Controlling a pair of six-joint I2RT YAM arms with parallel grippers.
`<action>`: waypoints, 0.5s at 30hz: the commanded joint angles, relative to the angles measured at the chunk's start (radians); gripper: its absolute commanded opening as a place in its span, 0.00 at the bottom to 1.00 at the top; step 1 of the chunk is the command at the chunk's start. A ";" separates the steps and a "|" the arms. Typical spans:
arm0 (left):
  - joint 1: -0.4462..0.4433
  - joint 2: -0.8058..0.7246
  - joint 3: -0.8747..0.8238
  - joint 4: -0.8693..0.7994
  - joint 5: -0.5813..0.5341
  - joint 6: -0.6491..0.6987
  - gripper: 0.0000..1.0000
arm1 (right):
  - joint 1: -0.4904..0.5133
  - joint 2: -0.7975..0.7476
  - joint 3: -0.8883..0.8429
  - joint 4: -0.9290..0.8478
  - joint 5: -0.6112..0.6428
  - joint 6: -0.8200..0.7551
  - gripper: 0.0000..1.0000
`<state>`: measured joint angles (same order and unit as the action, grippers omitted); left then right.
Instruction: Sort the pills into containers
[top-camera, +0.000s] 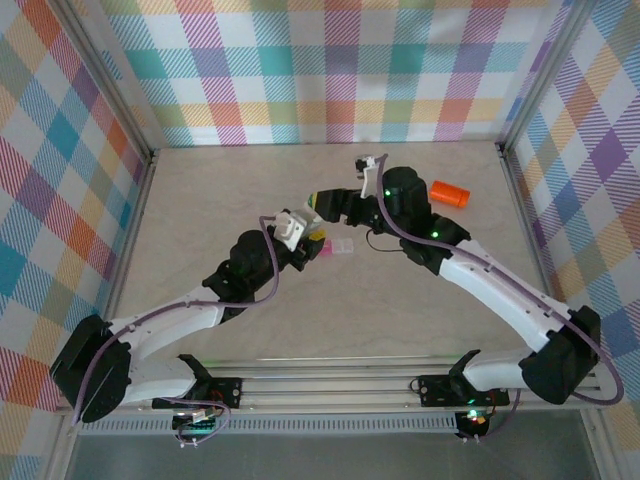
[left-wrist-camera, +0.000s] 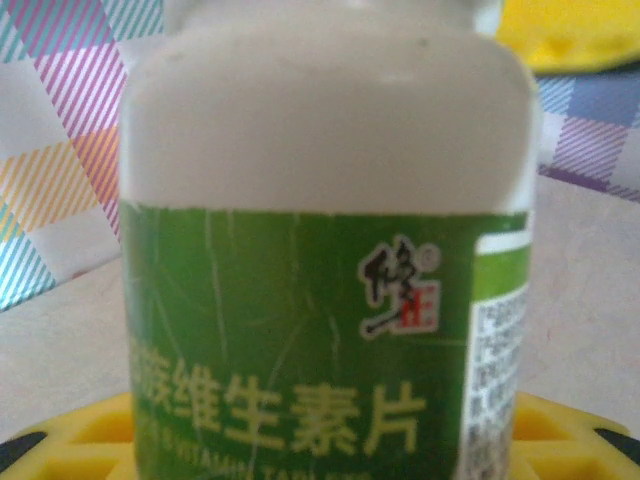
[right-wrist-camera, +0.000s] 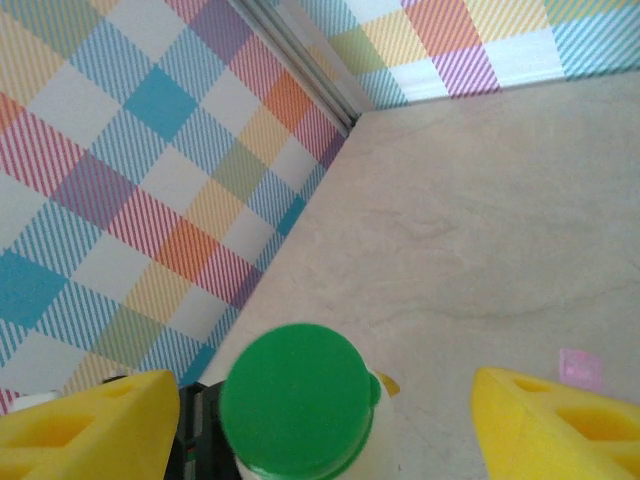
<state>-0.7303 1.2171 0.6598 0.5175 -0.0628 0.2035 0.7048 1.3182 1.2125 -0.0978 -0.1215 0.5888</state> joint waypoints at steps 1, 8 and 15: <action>0.008 0.010 0.039 0.092 0.008 -0.029 0.00 | 0.007 0.017 0.033 0.016 0.035 0.063 0.75; 0.008 0.028 0.034 0.108 0.072 -0.033 0.00 | 0.006 0.063 0.040 0.070 -0.008 0.042 0.68; 0.008 0.031 0.028 0.110 0.112 -0.033 0.00 | 0.007 0.093 0.052 0.093 -0.015 0.053 0.53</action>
<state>-0.7296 1.2503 0.6708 0.5541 0.0086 0.1783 0.7097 1.3968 1.2362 -0.0441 -0.1326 0.6308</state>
